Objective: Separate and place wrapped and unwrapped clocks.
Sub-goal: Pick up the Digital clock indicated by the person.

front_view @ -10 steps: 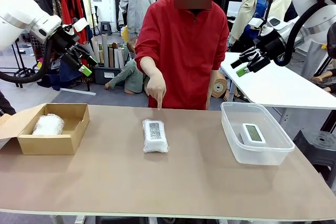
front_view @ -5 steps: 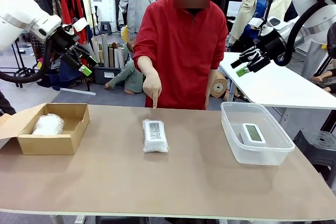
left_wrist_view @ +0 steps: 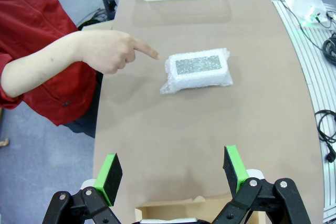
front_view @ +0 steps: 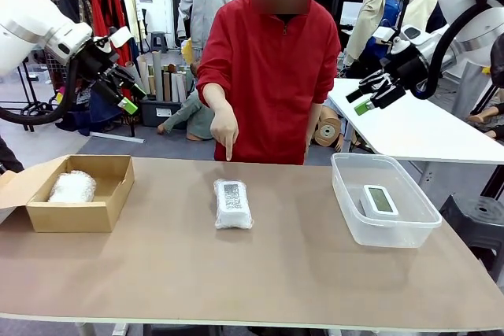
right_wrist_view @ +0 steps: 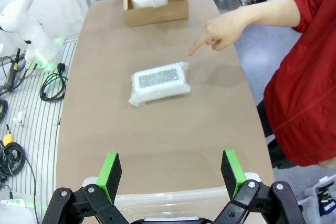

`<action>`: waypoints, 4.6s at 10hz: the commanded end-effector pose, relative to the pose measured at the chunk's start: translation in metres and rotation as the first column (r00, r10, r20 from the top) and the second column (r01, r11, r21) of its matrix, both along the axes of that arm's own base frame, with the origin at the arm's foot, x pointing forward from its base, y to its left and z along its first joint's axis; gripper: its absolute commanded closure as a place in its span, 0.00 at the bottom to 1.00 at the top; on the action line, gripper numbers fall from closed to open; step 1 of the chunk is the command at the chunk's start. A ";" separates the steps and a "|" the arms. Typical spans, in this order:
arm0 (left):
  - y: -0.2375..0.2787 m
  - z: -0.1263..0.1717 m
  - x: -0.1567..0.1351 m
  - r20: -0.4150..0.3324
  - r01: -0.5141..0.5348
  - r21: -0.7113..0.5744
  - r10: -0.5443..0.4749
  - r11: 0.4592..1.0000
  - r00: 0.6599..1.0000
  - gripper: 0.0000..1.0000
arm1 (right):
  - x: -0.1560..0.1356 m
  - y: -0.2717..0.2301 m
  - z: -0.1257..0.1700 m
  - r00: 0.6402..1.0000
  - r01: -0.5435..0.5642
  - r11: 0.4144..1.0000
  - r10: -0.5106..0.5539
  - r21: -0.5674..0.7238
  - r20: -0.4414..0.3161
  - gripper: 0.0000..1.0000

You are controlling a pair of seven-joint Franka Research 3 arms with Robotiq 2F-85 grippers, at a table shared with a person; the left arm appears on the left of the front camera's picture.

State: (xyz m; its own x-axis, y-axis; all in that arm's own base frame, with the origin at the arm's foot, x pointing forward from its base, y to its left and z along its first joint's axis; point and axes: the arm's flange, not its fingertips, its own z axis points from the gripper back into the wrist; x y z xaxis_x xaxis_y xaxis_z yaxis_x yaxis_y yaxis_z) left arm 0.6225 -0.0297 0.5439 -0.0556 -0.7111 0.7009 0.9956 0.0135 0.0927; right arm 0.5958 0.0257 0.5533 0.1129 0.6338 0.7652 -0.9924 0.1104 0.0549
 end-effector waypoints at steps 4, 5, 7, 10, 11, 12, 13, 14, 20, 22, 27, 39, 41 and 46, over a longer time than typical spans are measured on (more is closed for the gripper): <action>-0.028 -0.002 -0.019 -0.111 0.033 0.037 -0.029 0.999 0.993 0.00 | -0.001 0.002 0.002 1.000 0.001 1.000 -0.001 -0.013 0.009 0.00; -0.041 0.001 -0.024 -0.167 0.053 0.100 -0.036 0.994 0.985 0.00 | -0.001 0.002 0.002 1.000 0.001 1.000 -0.001 -0.013 0.009 0.00; -0.074 0.002 -0.060 -0.159 -0.010 0.271 0.055 0.963 0.986 0.00 | -0.001 0.002 0.002 1.000 0.001 1.000 -0.001 -0.013 0.009 0.00; -0.127 -0.010 -0.102 -0.082 -0.209 0.396 0.261 0.894 0.962 0.00 | -0.001 0.002 0.002 1.000 0.001 1.000 -0.001 -0.013 0.009 0.00; -0.136 -0.018 -0.110 -0.063 -0.216 0.412 0.264 0.885 0.963 0.00 | -0.001 0.002 0.002 1.000 0.001 1.000 -0.001 -0.013 0.009 0.00; -0.148 -0.024 -0.119 -0.038 -0.238 0.400 0.276 0.885 0.960 0.00 | -0.001 0.002 0.002 1.000 0.001 1.000 -0.001 -0.013 0.009 0.00; -0.156 -0.029 -0.124 -0.018 -0.226 0.401 0.255 0.888 0.967 0.00 | -0.001 0.002 0.002 1.000 0.001 1.000 -0.001 -0.013 0.009 0.00; -0.161 -0.032 -0.127 0.004 -0.215 0.401 0.233 0.890 0.972 0.00 | -0.001 0.002 0.002 1.000 0.001 1.000 -0.001 -0.013 0.009 0.00; -0.165 -0.031 -0.121 -0.036 -0.208 0.393 0.241 0.896 0.970 0.00 | -0.001 0.002 0.002 1.000 0.001 1.000 -0.001 -0.013 0.009 0.00; -0.185 -0.039 -0.126 -0.020 -0.296 0.484 0.349 0.823 0.937 0.00 | -0.001 0.002 0.002 1.000 0.001 1.000 -0.001 -0.013 0.009 0.00; -0.284 -0.081 -0.128 0.213 -0.625 0.720 0.761 0.303 0.614 0.00 | -0.001 0.002 0.002 1.000 0.001 1.000 -0.001 -0.013 0.009 0.00; -0.343 -0.125 -0.122 0.113 -0.626 0.766 0.927 0.148 0.357 0.00 | -0.001 0.002 0.002 1.000 0.001 1.000 -0.001 -0.013 0.009 0.00; -0.358 -0.127 -0.121 0.047 -0.637 0.751 0.949 0.173 0.313 0.00 | -0.001 0.002 0.002 1.000 0.001 1.000 -0.001 -0.013 0.009 0.00; -0.373 -0.157 -0.094 -0.122 -0.725 0.670 0.987 0.159 0.104 0.00 | -0.001 0.002 0.002 1.000 0.001 1.000 -0.001 -0.013 0.009 0.00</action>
State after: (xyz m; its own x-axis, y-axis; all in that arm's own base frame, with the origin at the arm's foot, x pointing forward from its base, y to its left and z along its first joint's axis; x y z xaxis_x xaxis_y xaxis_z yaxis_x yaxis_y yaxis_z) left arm 0.5315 -0.4057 0.3878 0.9723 -0.2333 -0.0144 0.2325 0.9716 -0.0437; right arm 0.5958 0.0259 0.5533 0.1128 0.6339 0.7652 -0.9924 0.1105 0.0547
